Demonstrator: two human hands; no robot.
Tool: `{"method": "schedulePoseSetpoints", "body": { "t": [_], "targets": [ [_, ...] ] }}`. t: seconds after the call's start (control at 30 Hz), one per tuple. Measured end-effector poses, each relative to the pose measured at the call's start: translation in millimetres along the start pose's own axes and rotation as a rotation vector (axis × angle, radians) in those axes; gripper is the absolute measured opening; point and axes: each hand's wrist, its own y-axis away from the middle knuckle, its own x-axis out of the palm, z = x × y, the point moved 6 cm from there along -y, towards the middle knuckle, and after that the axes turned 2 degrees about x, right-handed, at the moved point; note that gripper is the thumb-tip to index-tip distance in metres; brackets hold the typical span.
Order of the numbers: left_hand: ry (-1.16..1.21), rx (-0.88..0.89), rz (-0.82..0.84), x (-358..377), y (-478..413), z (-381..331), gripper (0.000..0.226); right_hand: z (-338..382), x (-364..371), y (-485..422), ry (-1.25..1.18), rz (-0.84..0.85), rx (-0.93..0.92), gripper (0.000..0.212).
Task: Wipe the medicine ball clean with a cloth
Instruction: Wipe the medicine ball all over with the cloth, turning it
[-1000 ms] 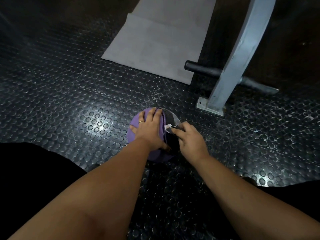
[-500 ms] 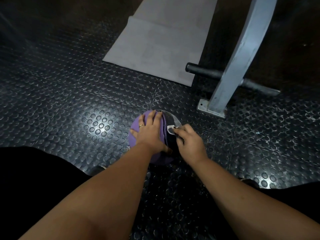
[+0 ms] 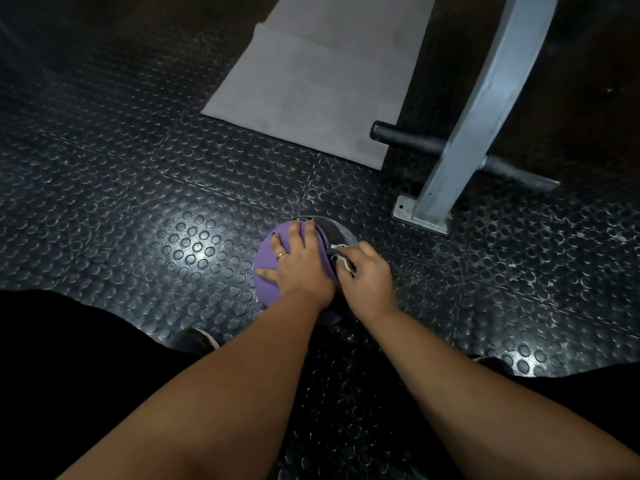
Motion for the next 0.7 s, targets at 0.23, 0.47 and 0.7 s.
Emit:
{"method": "schedulePoseSetpoints", "body": {
  "t": [0.23,0.47,0.7],
  "targets": [
    [-0.035,-0.007,0.010,5,-4,-9,0.110,-10,-5,-12,0.023,-0.144,0.172,0.021],
    [-0.008,-0.019,0.007,3,-1,-2,0.117,-6,-4,-15,0.058,-0.056,0.058,0.019],
    [0.010,-0.022,0.017,3,0,3,0.123,-4,-1,-13,0.076,0.000,-0.036,0.020]
  ]
}}
